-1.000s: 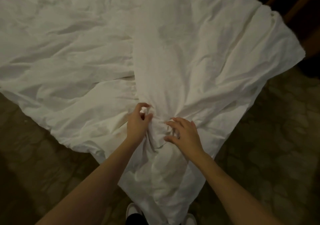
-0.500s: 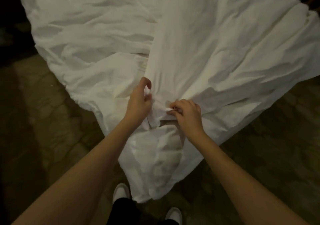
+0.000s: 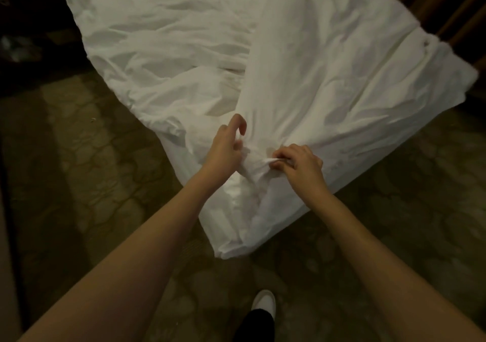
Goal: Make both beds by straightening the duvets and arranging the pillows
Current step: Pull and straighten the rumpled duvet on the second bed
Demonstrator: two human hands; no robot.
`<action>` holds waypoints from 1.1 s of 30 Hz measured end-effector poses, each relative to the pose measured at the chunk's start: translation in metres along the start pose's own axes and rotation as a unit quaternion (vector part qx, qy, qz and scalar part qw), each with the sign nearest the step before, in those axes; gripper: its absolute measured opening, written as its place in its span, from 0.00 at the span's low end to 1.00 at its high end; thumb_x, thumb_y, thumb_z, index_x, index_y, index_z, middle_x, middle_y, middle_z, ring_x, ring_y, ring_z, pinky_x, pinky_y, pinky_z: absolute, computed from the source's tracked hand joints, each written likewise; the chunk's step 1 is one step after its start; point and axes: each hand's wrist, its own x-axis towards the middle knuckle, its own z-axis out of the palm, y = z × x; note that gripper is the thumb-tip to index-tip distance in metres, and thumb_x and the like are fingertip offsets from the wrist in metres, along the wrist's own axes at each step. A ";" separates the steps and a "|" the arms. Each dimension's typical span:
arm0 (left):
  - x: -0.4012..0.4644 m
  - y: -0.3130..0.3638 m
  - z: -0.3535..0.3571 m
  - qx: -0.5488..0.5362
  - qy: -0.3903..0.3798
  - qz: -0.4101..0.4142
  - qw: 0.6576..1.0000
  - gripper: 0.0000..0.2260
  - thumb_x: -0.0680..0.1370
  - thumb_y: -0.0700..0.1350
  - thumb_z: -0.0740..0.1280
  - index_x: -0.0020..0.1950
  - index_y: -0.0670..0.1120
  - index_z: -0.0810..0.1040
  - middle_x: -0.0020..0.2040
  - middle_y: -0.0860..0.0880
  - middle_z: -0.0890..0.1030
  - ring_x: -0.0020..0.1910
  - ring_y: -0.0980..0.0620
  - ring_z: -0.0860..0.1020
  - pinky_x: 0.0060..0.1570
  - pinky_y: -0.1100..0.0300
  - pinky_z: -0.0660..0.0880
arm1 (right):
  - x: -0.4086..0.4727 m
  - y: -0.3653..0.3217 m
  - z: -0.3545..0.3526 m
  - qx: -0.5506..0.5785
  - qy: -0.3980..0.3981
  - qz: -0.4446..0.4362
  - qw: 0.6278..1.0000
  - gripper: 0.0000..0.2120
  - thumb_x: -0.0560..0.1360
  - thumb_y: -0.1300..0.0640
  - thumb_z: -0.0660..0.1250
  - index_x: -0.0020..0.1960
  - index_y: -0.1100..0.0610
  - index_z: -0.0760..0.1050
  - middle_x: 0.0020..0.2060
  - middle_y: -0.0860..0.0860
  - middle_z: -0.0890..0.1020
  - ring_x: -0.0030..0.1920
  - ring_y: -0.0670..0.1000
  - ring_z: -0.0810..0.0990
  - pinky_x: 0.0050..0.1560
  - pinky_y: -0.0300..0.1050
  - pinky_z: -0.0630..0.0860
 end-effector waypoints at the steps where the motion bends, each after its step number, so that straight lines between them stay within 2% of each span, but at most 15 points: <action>1: -0.010 0.001 -0.001 -0.002 -0.002 0.000 1.000 0.13 0.76 0.30 0.56 0.48 0.48 0.63 0.39 0.47 0.66 0.33 0.52 0.65 0.29 0.69 0.65 | -0.010 -0.001 0.001 -0.001 -0.001 0.002 1.000 0.07 0.78 0.54 0.65 0.51 0.55 0.79 0.50 0.49 0.79 0.55 0.51 0.72 0.58 0.50 0.63; 4: -0.041 0.006 -0.008 -0.015 -0.004 0.010 1.000 0.13 0.76 0.29 0.56 0.47 0.47 0.62 0.38 0.50 0.65 0.33 0.53 0.64 0.29 0.68 0.64 | -0.038 -0.012 0.001 -0.010 0.002 0.000 1.000 0.07 0.77 0.54 0.65 0.52 0.55 0.80 0.51 0.50 0.80 0.56 0.52 0.72 0.58 0.50 0.63; 6: -0.059 0.013 -0.014 -0.029 -0.001 0.015 0.999 0.12 0.76 0.28 0.56 0.48 0.46 0.63 0.37 0.52 0.65 0.33 0.56 0.64 0.28 0.70 0.64 | -0.056 -0.018 -0.004 -0.006 0.011 -0.007 1.000 0.06 0.77 0.55 0.66 0.50 0.55 0.80 0.49 0.51 0.80 0.55 0.53 0.72 0.58 0.54 0.66; 9: -0.085 0.017 -0.014 -0.064 -0.004 -0.022 0.998 0.10 0.79 0.32 0.56 0.49 0.47 0.62 0.42 0.51 0.70 0.33 0.55 0.68 0.27 0.70 0.67 | -0.081 -0.018 -0.012 0.012 0.014 -0.025 1.000 0.05 0.75 0.55 0.68 0.49 0.55 0.80 0.47 0.50 0.80 0.54 0.53 0.73 0.58 0.57 0.66; 11: -0.099 0.008 -0.002 -0.091 -0.014 -0.072 0.993 0.09 0.81 0.34 0.55 0.49 0.48 0.62 0.42 0.45 0.71 0.33 0.50 0.72 0.27 0.61 0.74 | -0.088 -0.012 -0.006 -0.016 -0.019 -0.012 1.000 0.06 0.76 0.53 0.67 0.50 0.53 0.79 0.49 0.48 0.79 0.55 0.50 0.72 0.58 0.51 0.63; 13: -0.107 -0.010 0.018 -0.104 -0.001 -0.116 0.988 0.08 0.81 0.35 0.55 0.49 0.48 0.62 0.38 0.43 0.70 0.33 0.47 0.72 0.32 0.50 0.76 | -0.087 0.001 0.015 -0.080 -0.067 0.008 0.995 0.07 0.77 0.51 0.65 0.52 0.50 0.78 0.51 0.47 0.78 0.57 0.49 0.71 0.59 0.49 0.59; 15: -0.110 -0.030 0.040 -0.131 0.034 -0.147 0.980 0.07 0.81 0.37 0.56 0.52 0.49 0.62 0.37 0.46 0.70 0.33 0.49 0.71 0.36 0.51 0.73 | -0.083 0.018 0.039 -0.110 -0.093 0.014 0.989 0.07 0.78 0.51 0.64 0.54 0.49 0.77 0.53 0.48 0.77 0.58 0.50 0.71 0.63 0.52 0.60; 18: -0.121 -0.055 0.061 -0.228 0.067 -0.165 0.957 0.14 0.81 0.43 0.60 0.62 0.53 0.59 0.41 0.48 0.73 0.37 0.52 0.75 0.41 0.58 0.75 | -0.080 0.039 0.067 -0.061 -0.083 0.002 0.995 0.10 0.78 0.53 0.64 0.59 0.49 0.76 0.58 0.49 0.75 0.62 0.52 0.71 0.66 0.57 0.61; 20: -0.134 -0.069 0.068 -0.299 0.062 -0.171 0.937 0.19 0.80 0.44 0.62 0.65 0.56 0.55 0.46 0.46 0.78 0.43 0.53 0.79 0.44 0.64 0.77 | -0.083 0.046 0.079 -0.032 -0.064 -0.006 0.997 0.13 0.77 0.53 0.65 0.61 0.48 0.75 0.61 0.49 0.74 0.63 0.52 0.69 0.67 0.58 0.61; 23: -0.147 -0.084 0.077 -0.334 0.050 -0.179 0.924 0.26 0.78 0.42 0.67 0.66 0.57 0.54 0.49 0.46 0.80 0.49 0.53 0.82 0.51 0.60 0.79 | -0.084 0.056 0.089 -0.045 -0.073 -0.018 0.996 0.16 0.78 0.51 0.63 0.66 0.46 0.72 0.65 0.48 0.70 0.67 0.50 0.67 0.70 0.60 0.56; 25: -0.146 -0.087 0.084 -0.326 0.066 -0.184 0.925 0.27 0.77 0.41 0.69 0.66 0.56 0.56 0.46 0.45 0.81 0.47 0.49 0.82 0.50 0.57 0.79 | -0.082 0.063 0.090 -0.053 -0.083 -0.024 0.995 0.16 0.79 0.51 0.61 0.67 0.46 0.71 0.67 0.48 0.69 0.68 0.49 0.65 0.71 0.58 0.52; 27: -0.143 -0.086 0.091 -0.304 0.089 -0.175 0.932 0.25 0.77 0.39 0.68 0.65 0.55 0.58 0.36 0.46 0.78 0.38 0.46 0.80 0.42 0.55 0.77 | -0.081 0.064 0.090 -0.054 -0.078 -0.025 0.995 0.16 0.80 0.52 0.61 0.67 0.46 0.71 0.67 0.48 0.69 0.68 0.49 0.66 0.71 0.57 0.52; 29: -0.140 -0.085 0.097 -0.279 0.112 -0.172 0.938 0.23 0.77 0.37 0.67 0.64 0.53 0.59 0.29 0.48 0.71 0.29 0.51 0.73 0.34 0.57 0.73 | -0.083 0.060 0.090 -0.037 -0.050 -0.026 0.998 0.16 0.79 0.50 0.61 0.66 0.47 0.74 0.66 0.50 0.71 0.67 0.51 0.67 0.71 0.59 0.54; 31: -0.140 -0.088 0.103 -0.280 0.124 -0.188 0.933 0.22 0.77 0.37 0.67 0.64 0.51 0.59 0.28 0.50 0.70 0.27 0.56 0.71 0.32 0.61 0.71 | -0.088 0.054 0.091 -0.018 -0.026 -0.042 0.999 0.18 0.75 0.46 0.61 0.63 0.48 0.76 0.62 0.52 0.74 0.63 0.53 0.70 0.67 0.61 0.61; 33: -0.140 -0.091 0.105 -0.273 0.142 -0.199 0.930 0.23 0.76 0.38 0.68 0.64 0.50 0.59 0.31 0.49 0.73 0.29 0.57 0.73 0.34 0.63 0.72 | -0.090 0.051 0.095 -0.025 -0.026 -0.068 0.997 0.20 0.73 0.41 0.61 0.60 0.48 0.78 0.59 0.52 0.75 0.61 0.55 0.71 0.62 0.60 0.66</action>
